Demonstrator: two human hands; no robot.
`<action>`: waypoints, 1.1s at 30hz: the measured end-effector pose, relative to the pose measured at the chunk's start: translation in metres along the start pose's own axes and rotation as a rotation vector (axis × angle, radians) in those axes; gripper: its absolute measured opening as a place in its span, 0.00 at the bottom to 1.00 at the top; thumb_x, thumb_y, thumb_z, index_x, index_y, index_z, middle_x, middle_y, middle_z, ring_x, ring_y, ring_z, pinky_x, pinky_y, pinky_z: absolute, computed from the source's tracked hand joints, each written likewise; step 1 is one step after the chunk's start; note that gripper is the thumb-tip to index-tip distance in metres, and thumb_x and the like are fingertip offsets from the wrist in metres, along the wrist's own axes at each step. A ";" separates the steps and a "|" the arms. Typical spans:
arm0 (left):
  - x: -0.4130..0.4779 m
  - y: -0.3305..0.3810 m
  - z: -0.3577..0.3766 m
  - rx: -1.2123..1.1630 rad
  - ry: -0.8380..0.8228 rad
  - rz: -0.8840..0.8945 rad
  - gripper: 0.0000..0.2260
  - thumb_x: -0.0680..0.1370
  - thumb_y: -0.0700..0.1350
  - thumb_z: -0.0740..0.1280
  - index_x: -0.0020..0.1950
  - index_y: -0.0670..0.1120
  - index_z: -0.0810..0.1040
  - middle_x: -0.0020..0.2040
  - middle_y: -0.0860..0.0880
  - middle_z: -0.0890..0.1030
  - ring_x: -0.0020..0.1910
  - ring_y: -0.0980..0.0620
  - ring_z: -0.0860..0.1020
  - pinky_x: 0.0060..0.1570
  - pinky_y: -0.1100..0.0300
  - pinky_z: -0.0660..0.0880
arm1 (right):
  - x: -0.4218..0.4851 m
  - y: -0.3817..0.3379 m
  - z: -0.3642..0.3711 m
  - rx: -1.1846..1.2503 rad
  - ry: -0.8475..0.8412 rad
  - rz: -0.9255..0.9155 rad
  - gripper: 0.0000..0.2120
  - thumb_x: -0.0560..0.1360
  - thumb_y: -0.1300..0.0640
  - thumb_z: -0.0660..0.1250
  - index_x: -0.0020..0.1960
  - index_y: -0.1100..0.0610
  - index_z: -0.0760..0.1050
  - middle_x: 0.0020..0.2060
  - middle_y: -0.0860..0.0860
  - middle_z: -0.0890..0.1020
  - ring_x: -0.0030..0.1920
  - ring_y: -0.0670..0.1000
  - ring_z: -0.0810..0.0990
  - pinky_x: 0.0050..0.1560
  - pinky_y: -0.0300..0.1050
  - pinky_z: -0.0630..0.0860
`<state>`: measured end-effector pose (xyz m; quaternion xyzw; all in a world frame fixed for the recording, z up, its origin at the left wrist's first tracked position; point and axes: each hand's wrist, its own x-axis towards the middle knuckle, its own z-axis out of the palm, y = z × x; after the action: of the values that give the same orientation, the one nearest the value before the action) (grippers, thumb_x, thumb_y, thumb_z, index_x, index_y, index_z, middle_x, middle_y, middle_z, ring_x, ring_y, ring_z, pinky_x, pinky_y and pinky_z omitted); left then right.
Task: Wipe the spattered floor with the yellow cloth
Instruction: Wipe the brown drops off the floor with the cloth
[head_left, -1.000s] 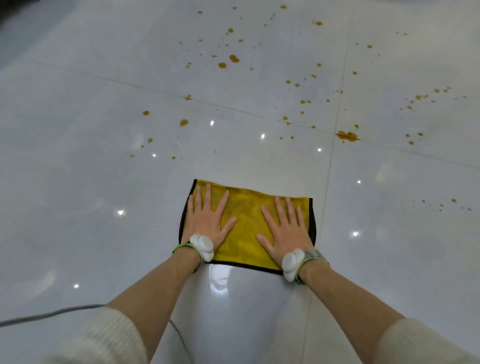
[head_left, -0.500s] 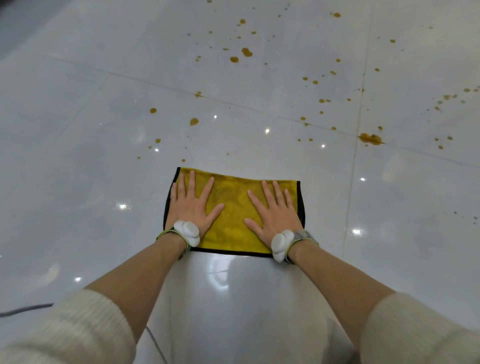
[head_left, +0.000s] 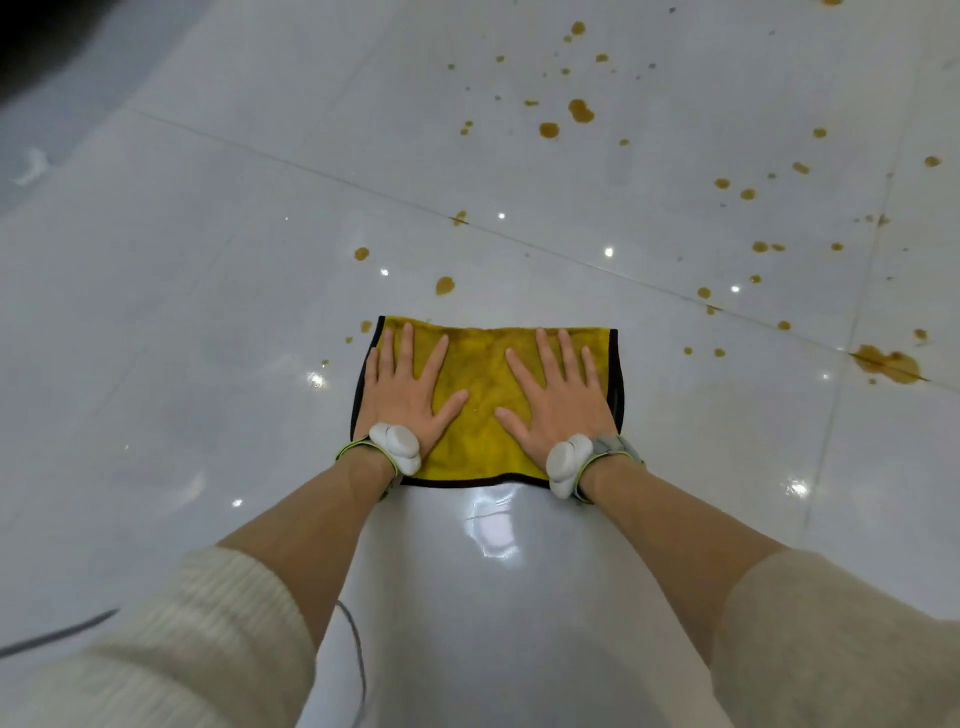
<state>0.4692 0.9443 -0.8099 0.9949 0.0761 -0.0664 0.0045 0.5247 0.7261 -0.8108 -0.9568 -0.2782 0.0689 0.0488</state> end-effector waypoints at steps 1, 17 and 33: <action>0.001 -0.003 -0.001 -0.010 0.006 0.003 0.35 0.76 0.71 0.42 0.79 0.56 0.47 0.80 0.41 0.49 0.78 0.39 0.45 0.76 0.43 0.47 | 0.003 -0.001 -0.003 -0.008 -0.008 -0.006 0.37 0.75 0.30 0.44 0.78 0.47 0.50 0.78 0.58 0.49 0.77 0.61 0.45 0.75 0.62 0.44; -0.104 -0.083 0.009 -0.042 -0.010 -0.123 0.34 0.75 0.73 0.38 0.78 0.59 0.43 0.80 0.42 0.48 0.79 0.40 0.45 0.76 0.45 0.47 | -0.061 -0.105 0.005 -0.020 -0.098 -0.177 0.38 0.75 0.32 0.43 0.78 0.51 0.50 0.77 0.62 0.47 0.76 0.65 0.44 0.75 0.64 0.44; 0.108 -0.149 -0.011 0.003 0.019 0.145 0.35 0.73 0.74 0.38 0.78 0.62 0.43 0.80 0.43 0.46 0.79 0.40 0.43 0.76 0.44 0.46 | 0.104 -0.088 0.004 -0.017 0.029 -0.024 0.37 0.77 0.33 0.41 0.79 0.53 0.45 0.78 0.60 0.46 0.78 0.59 0.42 0.76 0.57 0.43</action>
<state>0.5536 1.1077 -0.8130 0.9984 0.0035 -0.0567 0.0070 0.5645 0.8567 -0.8140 -0.9547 -0.2894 0.0522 0.0457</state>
